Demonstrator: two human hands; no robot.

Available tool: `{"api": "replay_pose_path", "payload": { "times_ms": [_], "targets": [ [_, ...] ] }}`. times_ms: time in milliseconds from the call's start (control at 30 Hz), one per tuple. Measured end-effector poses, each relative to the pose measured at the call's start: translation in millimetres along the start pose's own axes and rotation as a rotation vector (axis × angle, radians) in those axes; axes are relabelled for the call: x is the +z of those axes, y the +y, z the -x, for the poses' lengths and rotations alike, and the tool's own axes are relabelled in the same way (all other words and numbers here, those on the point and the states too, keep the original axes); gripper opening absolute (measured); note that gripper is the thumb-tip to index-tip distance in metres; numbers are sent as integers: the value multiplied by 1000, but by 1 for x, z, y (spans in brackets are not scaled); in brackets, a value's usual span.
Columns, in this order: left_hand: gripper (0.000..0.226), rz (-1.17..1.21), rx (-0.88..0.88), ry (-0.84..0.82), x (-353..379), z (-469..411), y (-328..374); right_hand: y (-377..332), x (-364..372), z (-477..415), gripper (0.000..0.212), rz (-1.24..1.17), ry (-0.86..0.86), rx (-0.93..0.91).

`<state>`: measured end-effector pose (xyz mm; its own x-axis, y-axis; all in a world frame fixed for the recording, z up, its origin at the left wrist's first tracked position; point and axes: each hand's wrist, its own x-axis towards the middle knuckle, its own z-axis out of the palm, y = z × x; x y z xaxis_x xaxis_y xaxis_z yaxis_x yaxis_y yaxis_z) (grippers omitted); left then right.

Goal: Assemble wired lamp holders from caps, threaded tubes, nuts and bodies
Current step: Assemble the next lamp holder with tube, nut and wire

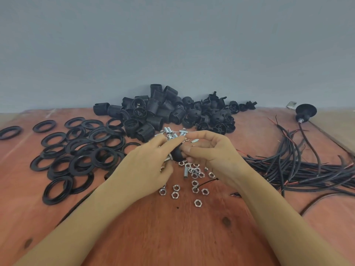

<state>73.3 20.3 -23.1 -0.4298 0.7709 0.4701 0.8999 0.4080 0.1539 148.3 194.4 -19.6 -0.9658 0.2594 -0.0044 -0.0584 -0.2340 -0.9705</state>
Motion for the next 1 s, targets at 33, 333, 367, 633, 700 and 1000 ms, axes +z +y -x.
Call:
{"api": "replay_pose_path", "payload": {
  "times_ms": [33, 333, 367, 633, 700, 1000],
  "targets": [
    [60, 72, -40, 15, 2, -1, -1, -1, 0, 0, 26, -29, -13, 3],
    [46, 224, -187, 44, 9, 0, -2, 2, 3, 0, 13, 193, 146, -193],
    [45, 221, -194, 26, 10, 0, -3, 1, 3, 0, 13, 210, 163, -217],
    [51, 551, -231, 20, 15, -1, 1, 1, 8, 2, 14, 182, 145, -288],
    [34, 589, -211, 34, 15, -2, 1, 1, 9, 2, 16, 183, 146, -298],
    [27, 823, -368, 78, 19, -6, 4, 2, 8, 2, 29, 222, 109, -345]
  ]
}}
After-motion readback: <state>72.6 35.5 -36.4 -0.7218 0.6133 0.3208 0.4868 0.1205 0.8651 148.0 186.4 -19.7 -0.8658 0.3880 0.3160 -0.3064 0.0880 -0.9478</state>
